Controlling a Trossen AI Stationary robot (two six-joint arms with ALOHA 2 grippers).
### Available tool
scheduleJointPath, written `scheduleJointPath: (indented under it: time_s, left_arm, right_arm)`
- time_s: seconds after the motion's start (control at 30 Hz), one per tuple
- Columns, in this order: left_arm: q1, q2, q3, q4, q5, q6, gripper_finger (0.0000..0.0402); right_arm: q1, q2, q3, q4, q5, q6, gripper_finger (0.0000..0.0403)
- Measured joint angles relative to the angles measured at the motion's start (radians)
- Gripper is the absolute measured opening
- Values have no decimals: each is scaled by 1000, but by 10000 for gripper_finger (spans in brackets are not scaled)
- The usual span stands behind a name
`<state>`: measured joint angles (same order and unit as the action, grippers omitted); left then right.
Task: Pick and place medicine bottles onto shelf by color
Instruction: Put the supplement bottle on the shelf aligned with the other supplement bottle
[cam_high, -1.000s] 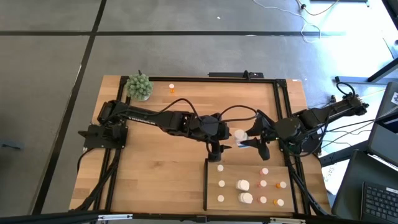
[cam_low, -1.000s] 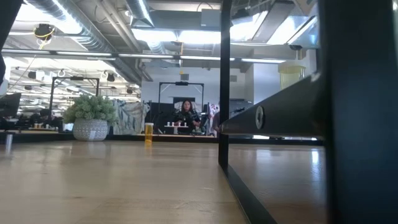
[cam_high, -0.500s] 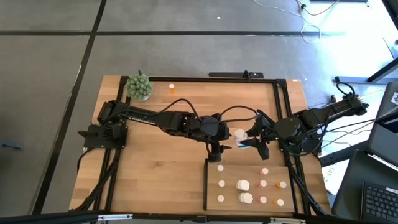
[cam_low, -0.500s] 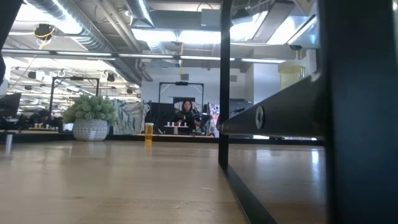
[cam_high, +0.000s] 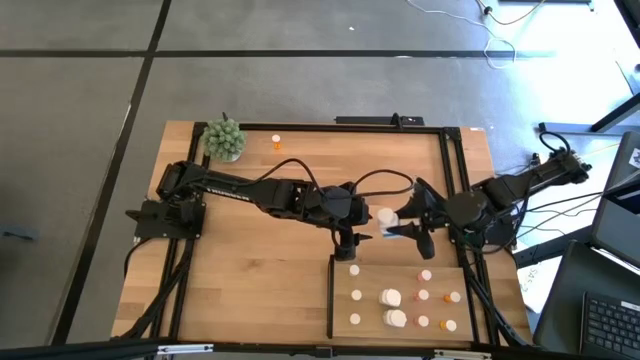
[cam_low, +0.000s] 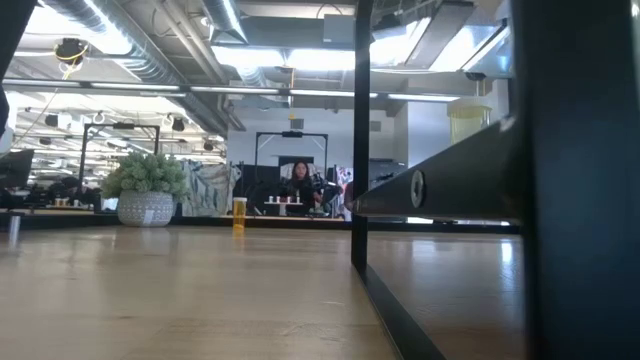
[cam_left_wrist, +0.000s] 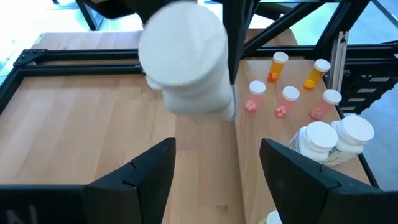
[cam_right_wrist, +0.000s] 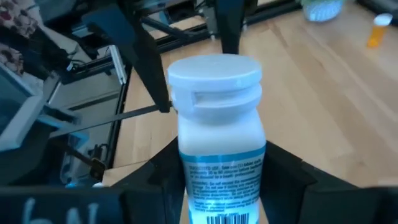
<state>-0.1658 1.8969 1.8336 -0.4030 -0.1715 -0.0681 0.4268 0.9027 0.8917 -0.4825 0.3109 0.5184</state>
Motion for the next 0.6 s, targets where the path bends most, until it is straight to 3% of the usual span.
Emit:
scheduleJointPath:
  time_s: [0.37, 0.6]
  left_arm:
    - [0, 0, 0, 0, 0, 0, 228]
    - [0, 0, 0, 0, 0, 0, 227]
  right_arm:
    - [179, -12, 0, 0, 343, -24, 161]
    - [201, -45, 0, 0, 344, -4, 161]
